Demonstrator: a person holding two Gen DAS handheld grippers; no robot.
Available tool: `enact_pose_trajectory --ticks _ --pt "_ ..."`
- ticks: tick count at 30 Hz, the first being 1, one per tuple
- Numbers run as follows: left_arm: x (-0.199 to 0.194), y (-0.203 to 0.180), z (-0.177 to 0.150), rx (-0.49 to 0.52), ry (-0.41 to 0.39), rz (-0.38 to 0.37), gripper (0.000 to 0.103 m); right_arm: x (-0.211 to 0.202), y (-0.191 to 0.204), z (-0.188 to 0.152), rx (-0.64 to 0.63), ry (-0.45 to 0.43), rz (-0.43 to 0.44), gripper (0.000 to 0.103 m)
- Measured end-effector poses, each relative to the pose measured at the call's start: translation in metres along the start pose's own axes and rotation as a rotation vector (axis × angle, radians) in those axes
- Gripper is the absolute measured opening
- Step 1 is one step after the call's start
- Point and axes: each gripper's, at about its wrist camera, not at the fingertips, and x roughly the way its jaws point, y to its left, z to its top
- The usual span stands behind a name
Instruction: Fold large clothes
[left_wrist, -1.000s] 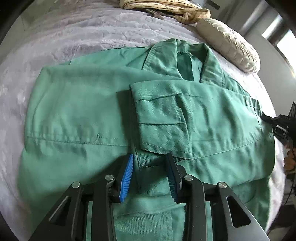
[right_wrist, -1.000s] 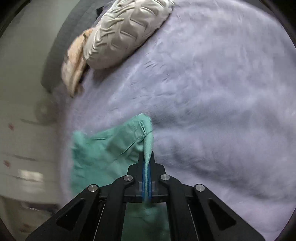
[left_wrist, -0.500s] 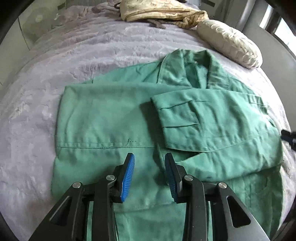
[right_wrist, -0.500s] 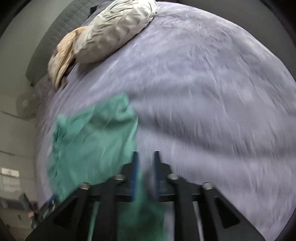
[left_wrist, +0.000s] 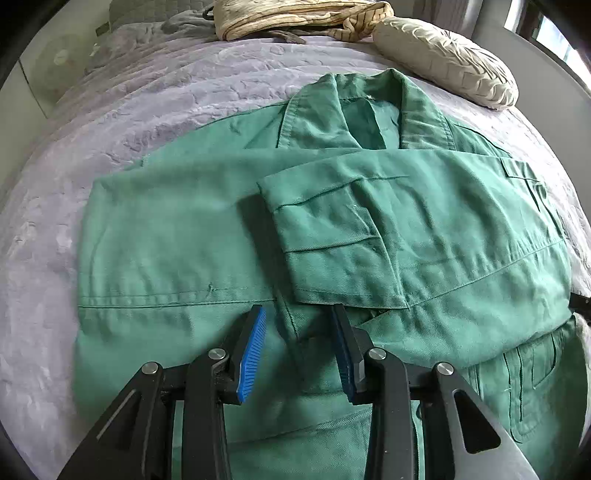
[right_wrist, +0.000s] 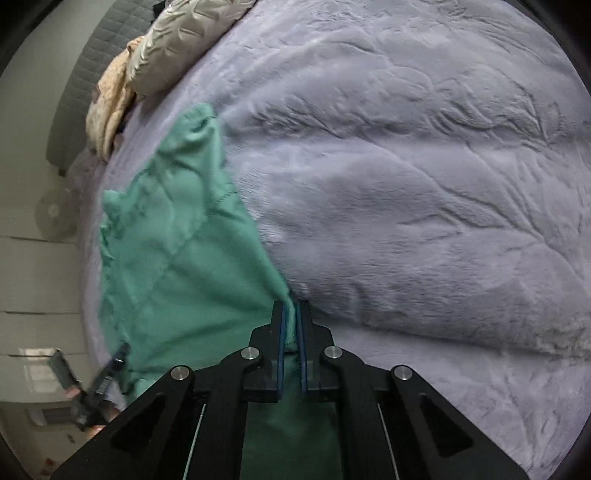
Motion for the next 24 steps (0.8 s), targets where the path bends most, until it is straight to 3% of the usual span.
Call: enact_pose_trajectory --ticks 4,8,12,17,18,19,20,22,24 --pt "-0.012 0.010 -0.006 0.000 -0.006 0.033 0.038 -0.009 0.002 -0.005 -0.014 -0.012 -0.016 0.011" --pt "-0.013 0.028 -0.021 -0.013 0.049 0.084 0.038 -0.017 0.012 -0.017 -0.087 -0.023 -0.104 0.018" --pt "-0.026 0.043 -0.037 -0.052 0.077 0.091 0.038 -0.023 0.016 -0.027 -0.097 -0.014 -0.154 0.018" --pt "-0.044 0.052 -0.057 -0.080 0.127 0.091 0.038 -0.038 0.024 -0.046 -0.096 -0.005 -0.157 0.019" --pt "-0.046 0.052 -0.061 -0.083 0.136 0.093 0.046 -0.040 0.026 -0.051 -0.094 -0.001 -0.155 0.019" --pt "-0.050 0.053 -0.066 -0.090 0.146 0.096 0.055 -0.043 0.028 -0.056 -0.091 0.005 -0.153 0.023" --pt "-0.054 0.054 -0.070 -0.097 0.143 0.104 0.069 -0.046 0.030 -0.062 -0.088 0.010 -0.151 0.033" --pt "-0.064 0.055 -0.077 -0.101 0.127 0.118 0.070 -0.051 0.033 -0.074 -0.088 0.012 -0.149 0.053" --pt "-0.071 0.055 -0.085 -0.100 0.139 0.118 0.070 -0.056 0.038 -0.084 -0.097 0.012 -0.150 0.054"
